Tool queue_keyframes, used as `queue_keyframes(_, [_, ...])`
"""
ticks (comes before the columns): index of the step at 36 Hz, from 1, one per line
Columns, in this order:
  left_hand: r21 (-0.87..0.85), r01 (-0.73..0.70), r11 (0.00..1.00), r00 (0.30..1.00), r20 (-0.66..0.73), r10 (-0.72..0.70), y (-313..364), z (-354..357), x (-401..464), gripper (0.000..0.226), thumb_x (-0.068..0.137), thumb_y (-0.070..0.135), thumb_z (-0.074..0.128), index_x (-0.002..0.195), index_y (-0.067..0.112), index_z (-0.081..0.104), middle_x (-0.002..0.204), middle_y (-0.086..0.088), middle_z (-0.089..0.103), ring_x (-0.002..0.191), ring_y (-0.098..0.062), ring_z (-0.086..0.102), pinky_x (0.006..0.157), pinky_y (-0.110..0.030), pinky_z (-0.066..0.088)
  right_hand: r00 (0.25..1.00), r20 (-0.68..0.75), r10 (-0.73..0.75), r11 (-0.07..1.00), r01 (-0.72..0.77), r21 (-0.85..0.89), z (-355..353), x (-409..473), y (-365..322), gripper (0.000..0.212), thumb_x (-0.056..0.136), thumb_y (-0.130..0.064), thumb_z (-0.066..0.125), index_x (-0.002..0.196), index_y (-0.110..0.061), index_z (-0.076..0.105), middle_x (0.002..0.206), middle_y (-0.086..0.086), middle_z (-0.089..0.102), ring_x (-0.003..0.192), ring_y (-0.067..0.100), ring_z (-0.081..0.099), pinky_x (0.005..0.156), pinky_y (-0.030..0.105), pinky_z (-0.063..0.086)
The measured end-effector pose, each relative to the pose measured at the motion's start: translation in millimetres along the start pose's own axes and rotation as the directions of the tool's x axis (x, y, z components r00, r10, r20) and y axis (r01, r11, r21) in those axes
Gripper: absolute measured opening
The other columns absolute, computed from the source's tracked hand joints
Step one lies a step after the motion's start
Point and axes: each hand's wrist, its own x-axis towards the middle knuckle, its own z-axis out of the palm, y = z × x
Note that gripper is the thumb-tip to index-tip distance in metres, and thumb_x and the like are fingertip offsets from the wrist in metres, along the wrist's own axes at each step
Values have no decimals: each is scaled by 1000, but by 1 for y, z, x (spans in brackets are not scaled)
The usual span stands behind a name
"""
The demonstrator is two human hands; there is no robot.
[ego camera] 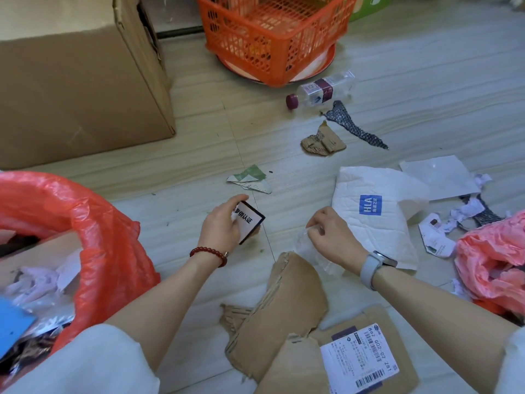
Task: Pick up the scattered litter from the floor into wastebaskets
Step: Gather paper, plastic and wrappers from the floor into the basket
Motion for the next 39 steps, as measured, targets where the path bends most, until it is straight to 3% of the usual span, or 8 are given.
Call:
queue_keyframes(6, [-291, 159, 944, 970, -131, -203, 27, -26, 7, 50, 85, -6, 34, 112, 29, 57, 85, -2, 59, 63, -18, 48, 61, -30, 43, 1000, 2, -29, 996, 29, 88, -10, 3, -27, 23, 89, -13, 47, 108, -9, 58, 104, 2, 49, 97, 15, 48, 77, 16, 29])
queue_keyframes(14, [-527, 254, 811, 916, -138, -376, 37, -62, 1, 46, 81, -8, 29, 101, 25, 54, 73, 3, 52, 62, -17, 44, 59, -26, 38, 987, 153, -46, 989, 23, 149, -9, -3, -68, 37, 90, -26, 54, 126, -20, 51, 109, 2, 51, 104, 17, 49, 81, 19, 31])
queue_keyframes(18, [-575, 170, 800, 954, -108, -281, 51, -88, -6, 29, 87, 4, 45, 98, 30, 52, 83, 0, 56, 72, -18, 47, 69, -31, 41, 990, 65, -123, 964, 103, 244, -9, 1, -92, 23, 91, -23, 51, 111, -19, 60, 107, -7, 56, 108, 11, 51, 84, 21, 34])
queue_keyframes(25, [-377, -111, 919, 954, -300, -8, 85, -180, -21, 41, 78, 25, 71, 112, 28, 50, 114, 5, 55, 108, -15, 52, 91, -30, 43, 927, -286, -244, 763, 365, 534, -28, 1, -185, 25, 97, -24, 40, 75, -26, 51, 70, -4, 47, 63, 4, 42, 58, 17, 34])
queue_keyframes(31, [46, 57, 997, 831, -556, -22, 34, -240, -71, 53, 80, 25, 68, 126, 16, 45, 114, -5, 47, 101, -11, 39, 75, -11, 24, 864, -343, -367, 580, 501, 642, 12, -19, -278, 16, 92, -35, 30, 91, -33, 46, 99, -2, 49, 95, 13, 47, 84, 24, 39])
queue_keyframes(35, [168, 320, 932, 829, -527, -189, -21, -252, -109, 56, 78, 27, 68, 127, 18, 43, 110, -15, 45, 108, -29, 44, 87, -34, 41, 767, -259, -587, 633, 634, 443, 61, -34, -310, 30, 93, -24, 29, 111, -14, 51, 107, -1, 45, 106, 15, 40, 100, 29, 32])
queue_keyframes(37, [185, 409, 894, 843, -451, -292, -37, -254, -126, 57, 76, 29, 69, 124, 15, 43, 110, -16, 42, 111, -34, 44, 91, -44, 43, 636, -63, -769, 627, 770, 118, 87, -33, -311, 49, 88, -29, 26, 121, -7, 53, 120, 13, 52, 116, 21, 38, 105, 35, 29])
queue_keyframes(39, [234, 495, 837, 853, -314, -416, -47, -258, -140, 73, 74, 42, 69, 134, 21, 34, 124, -15, 38, 121, -34, 37, 99, -46, 38, 581, 245, -776, 535, 813, -232, 100, -36, -309, 56, 90, -40, 21, 138, -17, 39, 145, 15, 35, 138, 30, 20, 115, 46, 15])
